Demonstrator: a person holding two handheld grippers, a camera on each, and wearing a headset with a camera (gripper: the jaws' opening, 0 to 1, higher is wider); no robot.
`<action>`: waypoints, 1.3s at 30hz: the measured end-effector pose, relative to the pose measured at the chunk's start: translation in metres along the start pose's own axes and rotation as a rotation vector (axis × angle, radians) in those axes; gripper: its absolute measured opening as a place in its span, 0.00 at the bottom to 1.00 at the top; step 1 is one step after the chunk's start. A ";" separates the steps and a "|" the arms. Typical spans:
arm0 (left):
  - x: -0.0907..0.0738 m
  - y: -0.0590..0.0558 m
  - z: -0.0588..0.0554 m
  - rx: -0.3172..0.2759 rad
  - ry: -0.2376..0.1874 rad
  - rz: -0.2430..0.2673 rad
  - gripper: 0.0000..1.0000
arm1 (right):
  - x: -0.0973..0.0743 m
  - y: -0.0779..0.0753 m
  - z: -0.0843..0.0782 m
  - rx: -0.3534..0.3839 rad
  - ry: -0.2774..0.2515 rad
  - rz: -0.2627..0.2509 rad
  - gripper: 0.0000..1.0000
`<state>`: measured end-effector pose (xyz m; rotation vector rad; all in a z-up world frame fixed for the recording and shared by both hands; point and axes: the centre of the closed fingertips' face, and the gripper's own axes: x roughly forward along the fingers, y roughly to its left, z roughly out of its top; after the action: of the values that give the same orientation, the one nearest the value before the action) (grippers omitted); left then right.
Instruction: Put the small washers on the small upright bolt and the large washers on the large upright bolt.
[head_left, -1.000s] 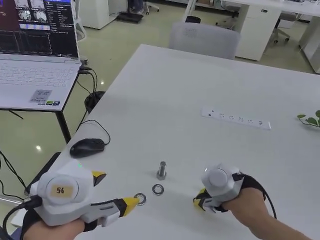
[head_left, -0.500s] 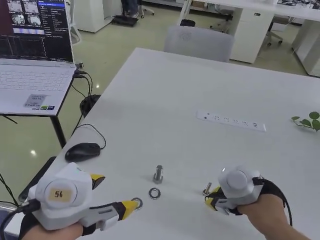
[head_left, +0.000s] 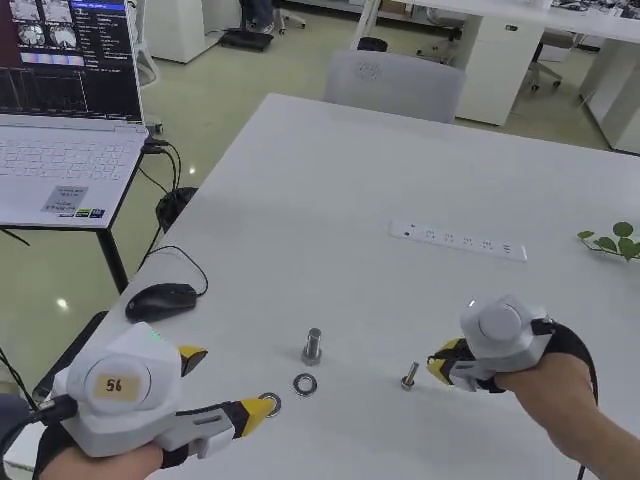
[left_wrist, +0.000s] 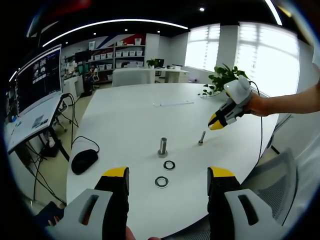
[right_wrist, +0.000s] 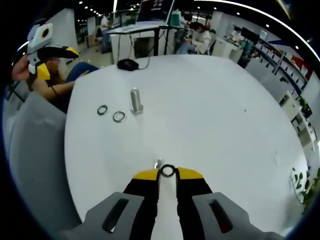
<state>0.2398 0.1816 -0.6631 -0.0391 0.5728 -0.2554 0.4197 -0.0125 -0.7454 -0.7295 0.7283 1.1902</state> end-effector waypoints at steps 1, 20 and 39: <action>0.000 0.000 0.000 0.000 0.000 0.000 0.63 | 0.001 0.001 0.002 -0.024 0.008 0.007 0.14; -0.003 0.005 -0.002 -0.009 0.002 0.015 0.63 | 0.018 0.012 0.004 -0.108 0.081 0.062 0.14; -0.004 0.006 -0.003 -0.011 0.002 0.016 0.63 | 0.021 0.012 0.003 -0.136 0.113 0.072 0.14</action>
<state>0.2364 0.1883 -0.6642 -0.0448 0.5767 -0.2364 0.4129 0.0040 -0.7626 -0.8954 0.7776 1.2812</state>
